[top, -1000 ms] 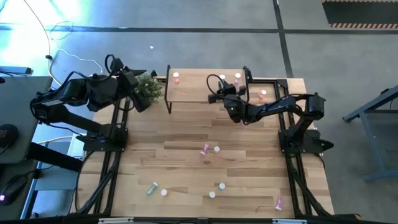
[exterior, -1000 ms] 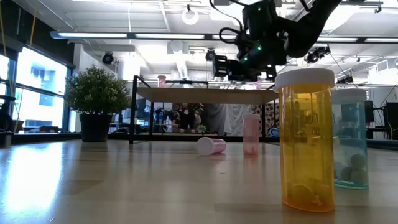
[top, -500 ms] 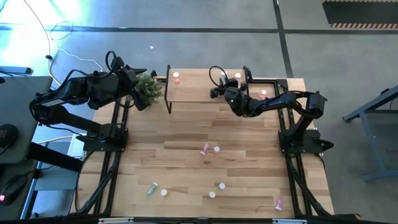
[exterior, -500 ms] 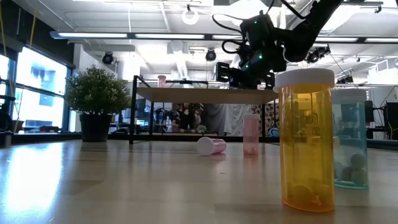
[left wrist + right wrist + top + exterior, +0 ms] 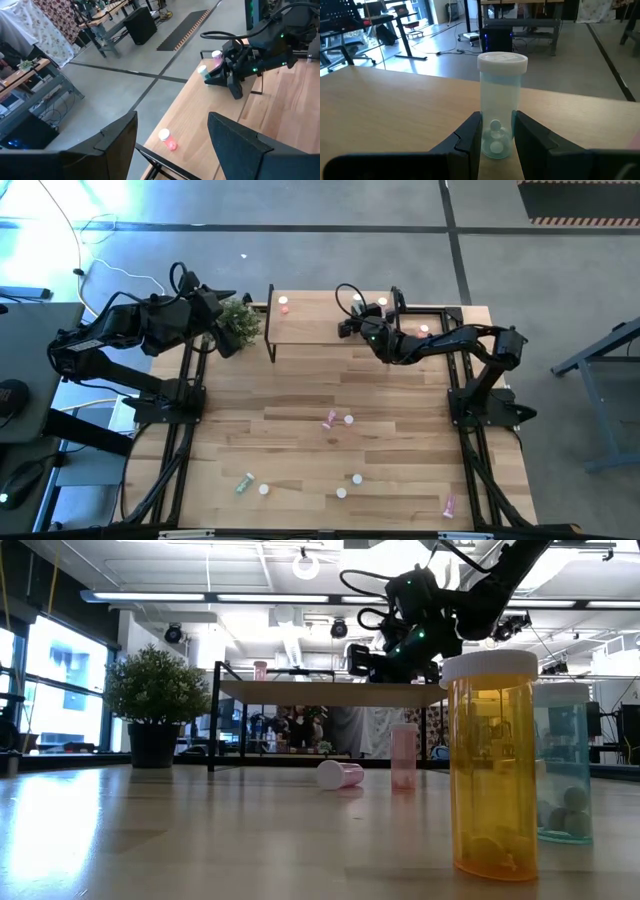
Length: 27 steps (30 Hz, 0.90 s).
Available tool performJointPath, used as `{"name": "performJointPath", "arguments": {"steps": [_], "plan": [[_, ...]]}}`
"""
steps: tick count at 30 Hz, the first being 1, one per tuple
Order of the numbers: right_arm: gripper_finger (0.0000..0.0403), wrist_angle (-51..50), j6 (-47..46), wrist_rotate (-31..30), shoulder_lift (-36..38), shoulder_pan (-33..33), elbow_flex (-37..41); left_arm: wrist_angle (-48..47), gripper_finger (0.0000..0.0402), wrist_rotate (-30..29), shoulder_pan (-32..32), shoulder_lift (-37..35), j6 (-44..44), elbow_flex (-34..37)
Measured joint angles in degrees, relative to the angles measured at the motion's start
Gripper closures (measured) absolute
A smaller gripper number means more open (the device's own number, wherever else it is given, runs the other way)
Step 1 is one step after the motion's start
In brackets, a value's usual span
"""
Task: Pick and place medicine bottles onto shelf by color
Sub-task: Put the top left blue pill bottle on the shelf
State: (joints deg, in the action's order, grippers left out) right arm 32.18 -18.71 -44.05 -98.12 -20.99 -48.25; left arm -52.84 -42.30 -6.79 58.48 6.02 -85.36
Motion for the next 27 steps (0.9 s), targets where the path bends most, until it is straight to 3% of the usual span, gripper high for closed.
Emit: {"name": "performJointPath", "arguments": {"steps": [18, 23, 27], "plan": [[0.0315, -0.90, -0.74, 0.19, -0.07, 0.29, -0.53, -0.03, 0.0170, -0.33, 0.00, 0.00, 0.05, 0.00], [0.0315, -2.23, 3.73, -0.25, -0.27, 0.48, -2.63, -0.04, 0.0170, -0.33, 0.00, 0.00, 0.13, 0.00], [0.0315, -6.32, 1.37, -0.22, -0.27, 0.48, -3.85, -0.04, 0.0170, -0.33, 0.00, 0.00, 0.15, 0.00]]}}
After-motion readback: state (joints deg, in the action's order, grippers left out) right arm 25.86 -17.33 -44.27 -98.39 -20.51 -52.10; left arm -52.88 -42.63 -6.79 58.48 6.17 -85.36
